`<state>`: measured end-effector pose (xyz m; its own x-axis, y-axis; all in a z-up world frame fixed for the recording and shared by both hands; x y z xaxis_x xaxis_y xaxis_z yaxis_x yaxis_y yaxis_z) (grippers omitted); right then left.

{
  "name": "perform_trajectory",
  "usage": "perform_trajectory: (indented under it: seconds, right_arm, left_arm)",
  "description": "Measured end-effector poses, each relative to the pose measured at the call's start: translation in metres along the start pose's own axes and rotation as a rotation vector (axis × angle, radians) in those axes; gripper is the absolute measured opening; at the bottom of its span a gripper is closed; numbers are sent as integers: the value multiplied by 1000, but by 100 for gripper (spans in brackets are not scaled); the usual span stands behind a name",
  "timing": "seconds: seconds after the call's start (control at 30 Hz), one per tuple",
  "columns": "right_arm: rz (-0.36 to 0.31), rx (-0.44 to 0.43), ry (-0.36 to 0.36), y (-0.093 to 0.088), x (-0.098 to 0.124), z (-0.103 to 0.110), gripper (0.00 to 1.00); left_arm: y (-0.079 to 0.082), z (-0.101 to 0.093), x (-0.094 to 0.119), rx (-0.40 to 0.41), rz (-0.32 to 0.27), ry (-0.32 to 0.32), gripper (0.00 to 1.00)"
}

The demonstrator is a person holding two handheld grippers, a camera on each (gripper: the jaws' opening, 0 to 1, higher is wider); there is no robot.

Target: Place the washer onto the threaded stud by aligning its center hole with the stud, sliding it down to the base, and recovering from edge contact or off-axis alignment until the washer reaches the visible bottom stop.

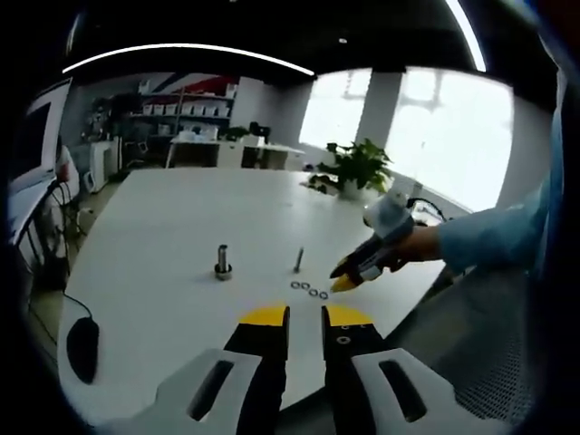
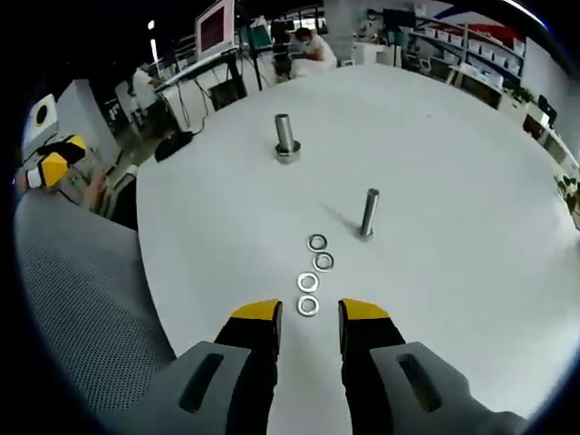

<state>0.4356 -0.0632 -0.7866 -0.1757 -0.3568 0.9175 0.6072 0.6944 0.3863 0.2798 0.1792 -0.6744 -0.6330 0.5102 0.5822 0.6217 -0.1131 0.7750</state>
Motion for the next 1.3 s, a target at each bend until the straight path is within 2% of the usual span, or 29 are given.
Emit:
perform_trajectory:
  seconds: [0.13,0.4,0.43,0.57,0.73,1.03,1.13,1.3]
  right_arm:
    - [-4,0,9,0,-7,3,27]
    - [34,43,-5,-10,-22,4,26]
    - [10,100,-24,-7,-20,2,25]
    - [9,77,-39,-9,-21,1,23]
    - [15,130,-62,-9,-21,2,22]
    - [13,120,-62,-8,-21,2,21]
    - [13,126,-55,-8,-21,4,15]
    - [14,122,-58,-8,-21,4,15]
  left_arm:
    - [-1,0,-1,-2,10,-5,12]
    - [-1,0,-2,-1,20,-4,12]
    - [-1,0,-2,-1,20,-4,12]
    - [-1,0,-2,0,20,-1,12]
    - [-2,1,-2,2,18,3,12]
    - [-2,1,-2,0,22,6,12]
    - [-2,1,-2,1,20,7,12]
    - [-2,1,-2,2,20,8,12]
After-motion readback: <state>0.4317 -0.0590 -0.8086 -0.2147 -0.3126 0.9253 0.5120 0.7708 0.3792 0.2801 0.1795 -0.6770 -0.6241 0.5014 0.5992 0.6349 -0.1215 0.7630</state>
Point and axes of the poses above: the point that each gripper's makers call its tool centre point, and the gripper's own axes: x roughly backward along the fingers, z roughly to its left, y roughly out of its top, the point moved 8 cm from there along x, roughly backward along the fingers, and after that the axes turned 13 degrees about z, right-handed, at the moved point
